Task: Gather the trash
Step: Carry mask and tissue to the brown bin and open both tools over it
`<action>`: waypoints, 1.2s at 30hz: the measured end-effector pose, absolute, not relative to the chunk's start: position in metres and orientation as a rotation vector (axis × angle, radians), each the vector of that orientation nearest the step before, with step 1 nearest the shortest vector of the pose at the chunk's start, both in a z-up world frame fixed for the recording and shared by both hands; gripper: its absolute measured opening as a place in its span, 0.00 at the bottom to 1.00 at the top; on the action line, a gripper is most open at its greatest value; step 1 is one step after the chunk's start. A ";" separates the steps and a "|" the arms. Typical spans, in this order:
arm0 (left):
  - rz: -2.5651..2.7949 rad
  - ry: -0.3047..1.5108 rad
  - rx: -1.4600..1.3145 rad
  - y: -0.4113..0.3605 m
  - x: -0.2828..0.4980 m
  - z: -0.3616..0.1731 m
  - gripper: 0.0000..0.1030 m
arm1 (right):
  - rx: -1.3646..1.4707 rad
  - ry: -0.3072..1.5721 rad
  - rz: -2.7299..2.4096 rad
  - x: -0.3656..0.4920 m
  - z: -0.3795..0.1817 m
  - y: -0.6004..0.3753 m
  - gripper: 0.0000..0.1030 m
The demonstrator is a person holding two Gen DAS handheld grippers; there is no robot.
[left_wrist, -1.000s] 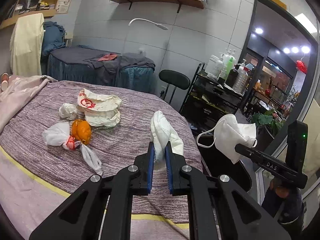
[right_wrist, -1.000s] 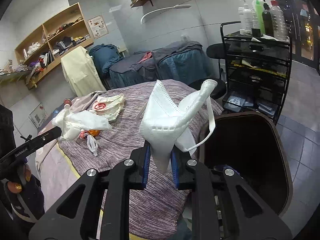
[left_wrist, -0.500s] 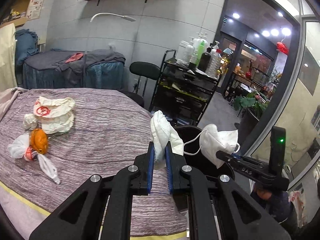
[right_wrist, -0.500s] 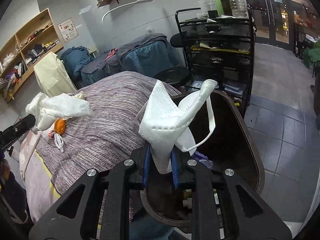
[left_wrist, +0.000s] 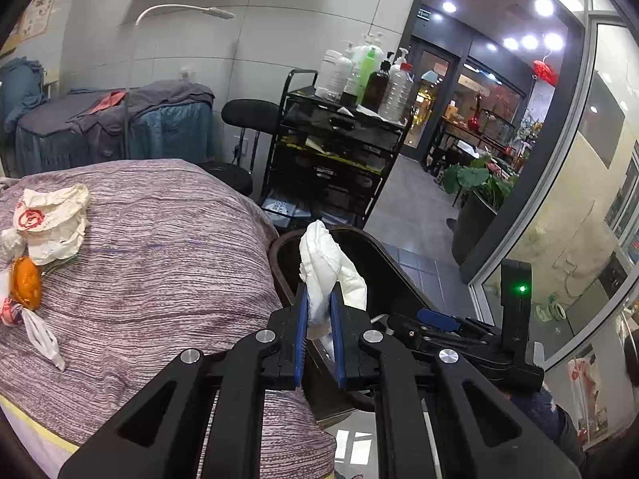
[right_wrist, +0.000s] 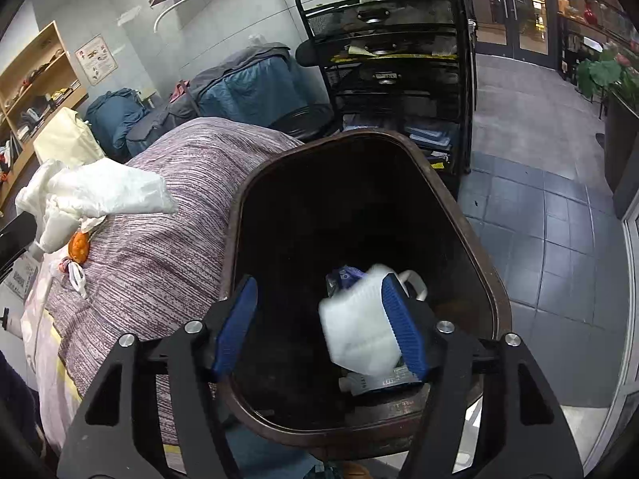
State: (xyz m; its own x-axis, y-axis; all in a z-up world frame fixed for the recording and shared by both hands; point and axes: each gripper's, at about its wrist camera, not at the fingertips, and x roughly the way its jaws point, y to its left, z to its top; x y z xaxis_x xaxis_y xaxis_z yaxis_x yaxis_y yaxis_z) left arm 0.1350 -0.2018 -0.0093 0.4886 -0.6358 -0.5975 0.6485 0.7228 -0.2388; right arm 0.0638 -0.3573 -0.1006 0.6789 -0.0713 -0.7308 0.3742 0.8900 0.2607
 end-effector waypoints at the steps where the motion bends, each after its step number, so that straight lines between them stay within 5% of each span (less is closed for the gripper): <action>1: -0.782 0.720 0.024 -0.203 0.135 -0.011 0.11 | 0.414 0.792 -0.263 0.064 -0.101 -0.358 0.70; 34: -0.895 0.857 0.228 -0.310 0.141 -0.059 0.11 | 0.473 0.563 -0.489 -0.003 -0.047 -0.412 0.74; 35: -0.893 0.860 0.238 -0.312 0.141 -0.061 0.15 | 0.475 0.561 -0.492 -0.004 -0.047 -0.413 0.74; 36: -0.891 0.862 0.245 -0.313 0.140 -0.063 0.29 | 0.476 0.560 -0.495 -0.004 -0.047 -0.413 0.74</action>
